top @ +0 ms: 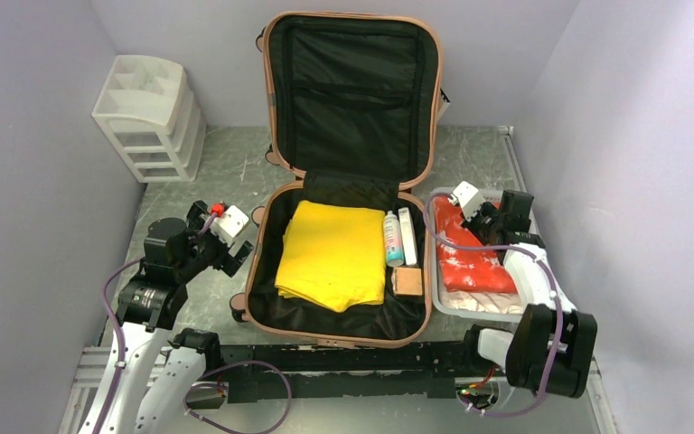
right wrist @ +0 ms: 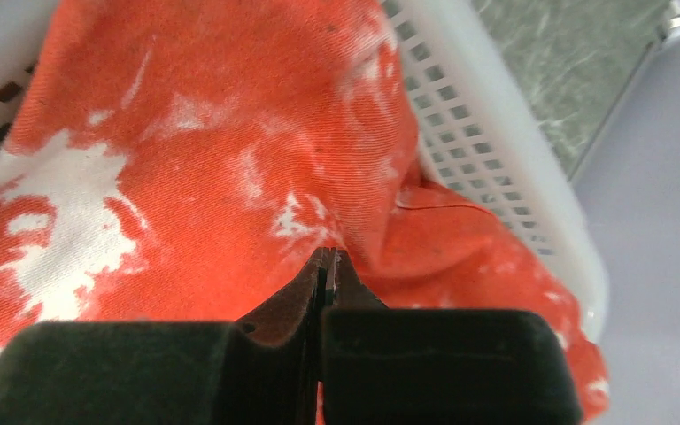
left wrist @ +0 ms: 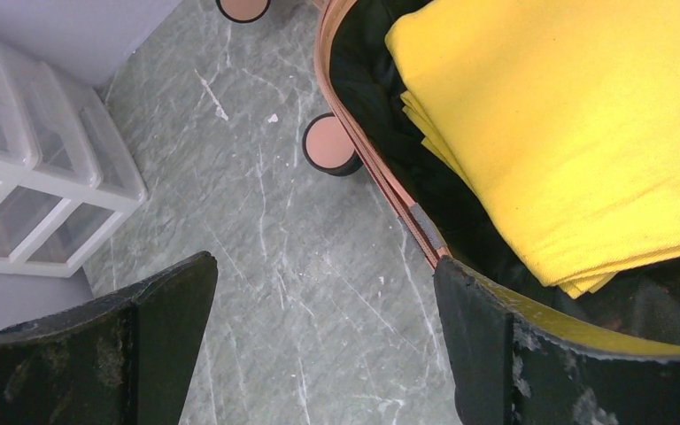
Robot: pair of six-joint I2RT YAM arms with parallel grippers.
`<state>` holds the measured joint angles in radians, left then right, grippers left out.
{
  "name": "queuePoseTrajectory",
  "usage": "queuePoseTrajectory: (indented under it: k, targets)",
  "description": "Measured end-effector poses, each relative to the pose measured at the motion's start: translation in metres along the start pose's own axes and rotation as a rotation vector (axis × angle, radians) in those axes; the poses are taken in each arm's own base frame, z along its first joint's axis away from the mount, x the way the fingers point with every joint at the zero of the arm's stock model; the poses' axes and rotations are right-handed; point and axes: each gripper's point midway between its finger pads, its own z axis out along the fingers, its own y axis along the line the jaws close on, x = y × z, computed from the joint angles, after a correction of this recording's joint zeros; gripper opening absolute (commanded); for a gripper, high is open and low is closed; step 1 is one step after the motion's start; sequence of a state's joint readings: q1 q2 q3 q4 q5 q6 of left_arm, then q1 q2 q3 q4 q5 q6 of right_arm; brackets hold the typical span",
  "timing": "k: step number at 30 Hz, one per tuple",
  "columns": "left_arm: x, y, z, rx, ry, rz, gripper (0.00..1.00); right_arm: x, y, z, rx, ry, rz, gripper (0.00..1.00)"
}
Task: Open, take out, and arrange the luggage
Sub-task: Adjust the clothes in the bin.
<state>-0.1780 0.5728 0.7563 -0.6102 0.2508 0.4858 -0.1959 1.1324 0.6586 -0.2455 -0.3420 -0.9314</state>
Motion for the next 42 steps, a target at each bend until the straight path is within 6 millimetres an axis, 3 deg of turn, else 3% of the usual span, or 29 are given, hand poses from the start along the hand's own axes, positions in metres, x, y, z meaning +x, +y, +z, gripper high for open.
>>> queuePoseTrajectory:
  k: [10, 13, 16, 21, 23, 26, 29, 34, 35, 36, 37, 38, 40, 42]
  targets:
    - [-0.001, -0.001, 0.0, 0.006, -0.003, 0.0, 0.97, 0.028, -0.001, 0.043, -0.007, 0.065, 0.075, 0.0]
    - [0.0, -0.001, 0.0, 0.006, -0.003, 0.0, 0.97, 0.026, -0.007, 0.05, -0.023, 0.082, 0.101, 0.0]
    - [-0.001, -0.001, 0.0, 0.006, -0.003, 0.0, 0.97, 0.019, -0.015, 0.043, -0.003, 0.075, 0.105, 0.0]
    - [-0.001, -0.001, 0.0, 0.006, -0.003, 0.0, 0.97, -0.008, -0.027, 0.001, 0.124, -0.028, 0.054, 0.0]
    - [-0.001, -0.001, 0.0, 0.006, -0.003, 0.0, 0.97, -0.016, -0.035, -0.002, 0.152, -0.054, 0.043, 0.0]
    - [0.0, -0.001, 0.0, 0.004, -0.002, -0.001, 0.97, -0.01, -0.038, 0.016, 0.119, -0.026, 0.061, 0.0]
    - [0.0, 0.0, 0.0, 0.001, 0.0, -0.003, 0.97, 0.011, -0.025, 0.042, 0.04, 0.037, 0.098, 0.0]
    - [0.0, 0.0, 0.0, 0.001, 0.0, -0.003, 0.97, 0.019, -0.024, 0.053, 0.045, 0.046, 0.108, 0.0]
    - [0.0, 0.0, 0.0, 0.001, -0.001, -0.002, 0.97, 0.019, -0.025, 0.054, 0.048, 0.048, 0.112, 0.03]
    - [0.0, 0.0, 0.0, 0.001, 0.0, -0.002, 0.97, 0.019, -0.025, 0.053, 0.048, 0.048, 0.111, 0.14]
    - [0.0, 0.0, 0.0, 0.001, 0.0, -0.002, 0.97, 0.018, -0.025, 0.051, 0.048, 0.049, 0.11, 0.34]
    - [0.0, 0.0, 0.0, 0.001, 0.0, -0.002, 0.97, 0.016, -0.025, 0.047, 0.045, 0.052, 0.105, 0.45]
    - [0.0, 0.0, 0.0, 0.001, 0.0, -0.002, 0.97, 0.01, -0.026, 0.029, 0.034, 0.062, 0.082, 0.6]
    - [0.0, 0.0, 0.0, 0.001, 0.0, -0.002, 0.97, -0.005, -0.028, -0.007, 0.001, 0.079, 0.002, 0.69]
